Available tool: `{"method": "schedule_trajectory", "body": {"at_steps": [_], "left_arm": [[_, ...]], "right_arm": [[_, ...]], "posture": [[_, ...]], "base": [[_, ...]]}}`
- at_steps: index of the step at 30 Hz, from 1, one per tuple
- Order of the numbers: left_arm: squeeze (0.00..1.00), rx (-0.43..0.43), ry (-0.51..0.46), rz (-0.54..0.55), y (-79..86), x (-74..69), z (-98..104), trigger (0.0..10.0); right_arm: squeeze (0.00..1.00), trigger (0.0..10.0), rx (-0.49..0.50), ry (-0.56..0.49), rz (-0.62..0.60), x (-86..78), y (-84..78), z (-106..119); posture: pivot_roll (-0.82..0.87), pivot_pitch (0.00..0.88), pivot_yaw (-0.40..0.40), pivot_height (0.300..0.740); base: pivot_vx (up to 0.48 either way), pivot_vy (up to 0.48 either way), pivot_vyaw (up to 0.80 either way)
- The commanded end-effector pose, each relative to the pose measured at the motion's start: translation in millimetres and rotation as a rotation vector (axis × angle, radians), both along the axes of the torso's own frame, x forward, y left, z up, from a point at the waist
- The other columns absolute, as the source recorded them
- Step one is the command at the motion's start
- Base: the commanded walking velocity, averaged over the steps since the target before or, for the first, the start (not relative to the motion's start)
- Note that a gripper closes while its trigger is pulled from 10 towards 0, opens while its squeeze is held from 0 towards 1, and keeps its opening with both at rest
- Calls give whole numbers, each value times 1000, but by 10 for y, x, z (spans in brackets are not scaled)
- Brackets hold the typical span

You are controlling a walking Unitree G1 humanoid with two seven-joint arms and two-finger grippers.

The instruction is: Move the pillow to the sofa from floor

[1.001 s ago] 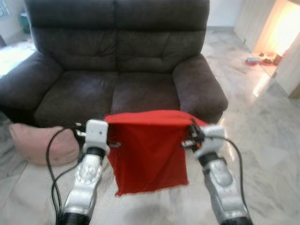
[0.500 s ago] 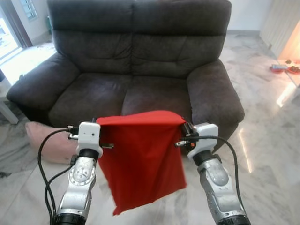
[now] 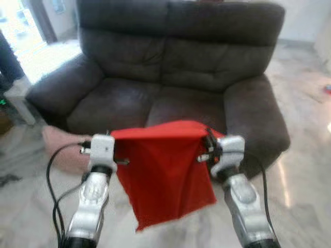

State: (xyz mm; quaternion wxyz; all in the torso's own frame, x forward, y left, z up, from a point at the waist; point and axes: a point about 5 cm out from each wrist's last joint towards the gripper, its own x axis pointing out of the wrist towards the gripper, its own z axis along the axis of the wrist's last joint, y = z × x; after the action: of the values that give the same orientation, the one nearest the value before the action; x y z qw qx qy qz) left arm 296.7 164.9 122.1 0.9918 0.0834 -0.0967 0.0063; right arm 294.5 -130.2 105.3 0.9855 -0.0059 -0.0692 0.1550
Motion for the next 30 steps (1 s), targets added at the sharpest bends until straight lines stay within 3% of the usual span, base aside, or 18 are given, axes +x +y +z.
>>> {"method": "schedule_trajectory", "body": {"at_steps": [1, 28, 30], "left_arm": [[0, -23, -86, 4, -4, 17, 172, 10000], [0, -27, -91, 13, 0, 23, 182, 10000], [0, -27, -91, 13, 1, 23, 182, 10000]], "right_arm": [[0, 10000, 7, -67, -9, 17, -35, 139], [0, 10000, 56, -61, 2, 53, 0, 192], [0, 10000, 54, -55, -5, 59, -2, 185]], "posture": [[14, 0, 12, 740], [17, 0, 7, 740], [17, 0, 7, 740]], "base": [[274, 0, 550], [273, 0, 16], [274, 0, -800]]}}
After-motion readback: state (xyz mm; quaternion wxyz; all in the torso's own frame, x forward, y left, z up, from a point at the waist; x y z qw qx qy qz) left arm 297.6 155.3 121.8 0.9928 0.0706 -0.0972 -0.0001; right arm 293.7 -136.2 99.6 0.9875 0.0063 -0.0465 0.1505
